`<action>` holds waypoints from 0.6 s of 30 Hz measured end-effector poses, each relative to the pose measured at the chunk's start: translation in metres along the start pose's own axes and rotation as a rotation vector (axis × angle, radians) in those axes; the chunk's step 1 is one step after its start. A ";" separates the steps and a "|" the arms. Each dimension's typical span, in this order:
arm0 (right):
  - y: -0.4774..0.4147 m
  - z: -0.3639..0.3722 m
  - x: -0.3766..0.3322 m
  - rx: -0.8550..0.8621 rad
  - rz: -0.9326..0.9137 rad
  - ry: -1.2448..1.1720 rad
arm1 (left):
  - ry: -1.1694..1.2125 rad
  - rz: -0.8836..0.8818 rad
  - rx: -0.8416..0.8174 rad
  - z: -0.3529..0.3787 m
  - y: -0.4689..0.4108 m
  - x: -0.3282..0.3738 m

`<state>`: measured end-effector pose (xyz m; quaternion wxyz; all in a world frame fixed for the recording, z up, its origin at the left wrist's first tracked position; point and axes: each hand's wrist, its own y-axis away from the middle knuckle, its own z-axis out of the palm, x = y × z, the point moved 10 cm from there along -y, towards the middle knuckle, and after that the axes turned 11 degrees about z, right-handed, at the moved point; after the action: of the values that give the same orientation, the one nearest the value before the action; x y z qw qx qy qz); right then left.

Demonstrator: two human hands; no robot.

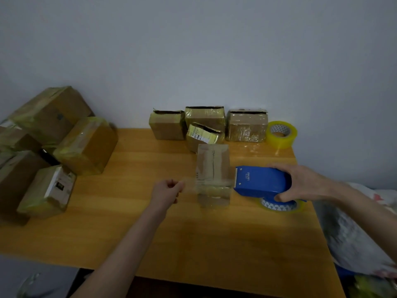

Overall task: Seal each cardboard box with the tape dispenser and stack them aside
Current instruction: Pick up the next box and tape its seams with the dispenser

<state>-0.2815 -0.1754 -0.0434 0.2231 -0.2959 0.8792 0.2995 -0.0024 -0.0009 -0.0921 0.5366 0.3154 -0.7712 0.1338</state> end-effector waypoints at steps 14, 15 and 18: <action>-0.017 0.011 0.007 -0.042 0.060 0.038 | 0.011 -0.083 -0.009 0.011 -0.002 -0.019; -0.018 0.012 0.007 -0.041 0.063 0.049 | 0.023 -0.092 -0.004 0.011 -0.002 -0.021; -0.022 0.015 0.008 -0.036 0.066 0.045 | 0.047 -0.119 0.009 0.012 -0.006 -0.025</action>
<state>-0.2697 -0.1826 -0.0675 0.1877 -0.2773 0.8877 0.3159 -0.0020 -0.0038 -0.1209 0.5601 0.3600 -0.7375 0.1127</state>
